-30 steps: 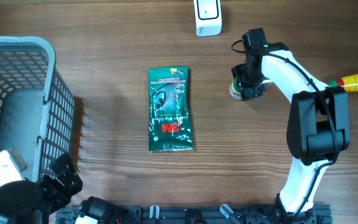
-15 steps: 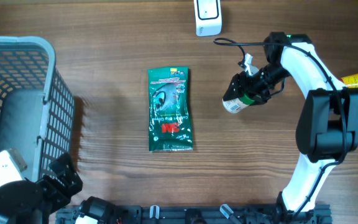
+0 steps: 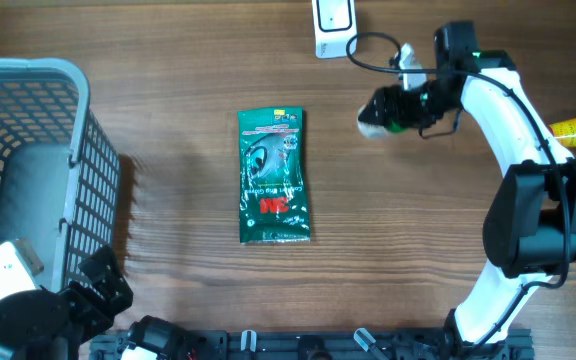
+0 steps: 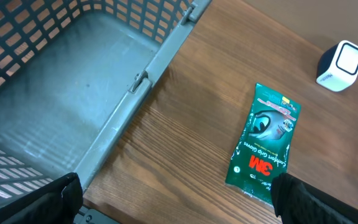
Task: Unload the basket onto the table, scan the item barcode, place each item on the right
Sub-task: 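Lift the jar and hold its label at the scanner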
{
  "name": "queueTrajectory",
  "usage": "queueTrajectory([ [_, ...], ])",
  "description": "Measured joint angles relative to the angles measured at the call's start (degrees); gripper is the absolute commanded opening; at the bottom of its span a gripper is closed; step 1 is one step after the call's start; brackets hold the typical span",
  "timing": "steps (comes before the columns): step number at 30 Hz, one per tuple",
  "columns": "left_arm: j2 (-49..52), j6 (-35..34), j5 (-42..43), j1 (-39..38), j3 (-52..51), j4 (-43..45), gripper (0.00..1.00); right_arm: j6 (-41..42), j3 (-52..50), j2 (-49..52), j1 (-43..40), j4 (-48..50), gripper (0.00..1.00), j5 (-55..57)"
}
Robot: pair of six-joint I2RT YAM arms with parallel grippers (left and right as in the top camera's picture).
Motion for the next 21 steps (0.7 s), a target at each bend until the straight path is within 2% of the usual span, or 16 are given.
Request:
queueTrajectory([
  [7,0.00,0.00,0.02,0.00,0.00,-0.07,1.00,1.75,0.07,0.00,0.52,28.44,0.70,2.27],
  [13,0.00,0.00,0.02,0.00,0.00,-0.04,1.00,0.46,0.02,0.26,6.95,49.94,0.66,15.82],
  [18,0.00,0.00,0.02,0.00,0.00,-0.07,1.00,0.04,0.55,6.34,11.52,70.73,0.73,25.64],
  [21,0.00,0.00,0.00,0.00,0.00,-0.04,1.00,0.13,0.96,12.24,11.17,77.20,0.73,28.13],
])
